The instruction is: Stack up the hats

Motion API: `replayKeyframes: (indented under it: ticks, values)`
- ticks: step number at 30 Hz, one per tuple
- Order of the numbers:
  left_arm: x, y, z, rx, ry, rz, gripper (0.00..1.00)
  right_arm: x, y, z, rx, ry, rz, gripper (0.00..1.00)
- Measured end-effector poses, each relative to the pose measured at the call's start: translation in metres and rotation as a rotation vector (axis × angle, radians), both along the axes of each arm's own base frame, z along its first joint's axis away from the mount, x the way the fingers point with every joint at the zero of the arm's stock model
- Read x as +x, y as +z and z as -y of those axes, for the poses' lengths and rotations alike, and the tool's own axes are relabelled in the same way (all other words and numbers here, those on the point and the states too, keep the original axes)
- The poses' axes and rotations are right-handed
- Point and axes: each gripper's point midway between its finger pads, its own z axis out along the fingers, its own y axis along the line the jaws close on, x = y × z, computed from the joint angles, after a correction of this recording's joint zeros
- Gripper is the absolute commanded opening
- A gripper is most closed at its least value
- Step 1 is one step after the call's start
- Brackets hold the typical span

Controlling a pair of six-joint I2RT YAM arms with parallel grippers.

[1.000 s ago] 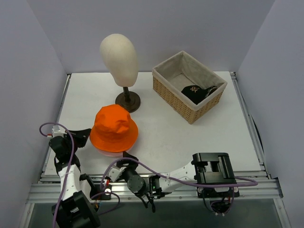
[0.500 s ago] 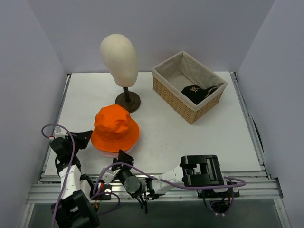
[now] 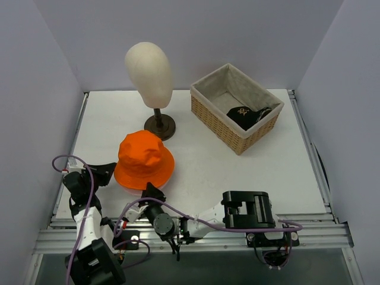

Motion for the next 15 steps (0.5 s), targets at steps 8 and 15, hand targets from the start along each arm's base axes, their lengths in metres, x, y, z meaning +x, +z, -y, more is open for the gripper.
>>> replayKeyframes:
  ticks: [8, 15]
  values:
    - [0.000, 0.004, 0.000, 0.007, 0.001, 0.016, 0.02, 0.004, -0.009, -0.002, -0.017, -0.007, 0.003, 0.00]
    - [0.000, 0.005, 0.000, 0.004, 0.003, 0.018, 0.02, 0.004, -0.016, -0.003, -0.019, 0.000, -0.003, 0.00]
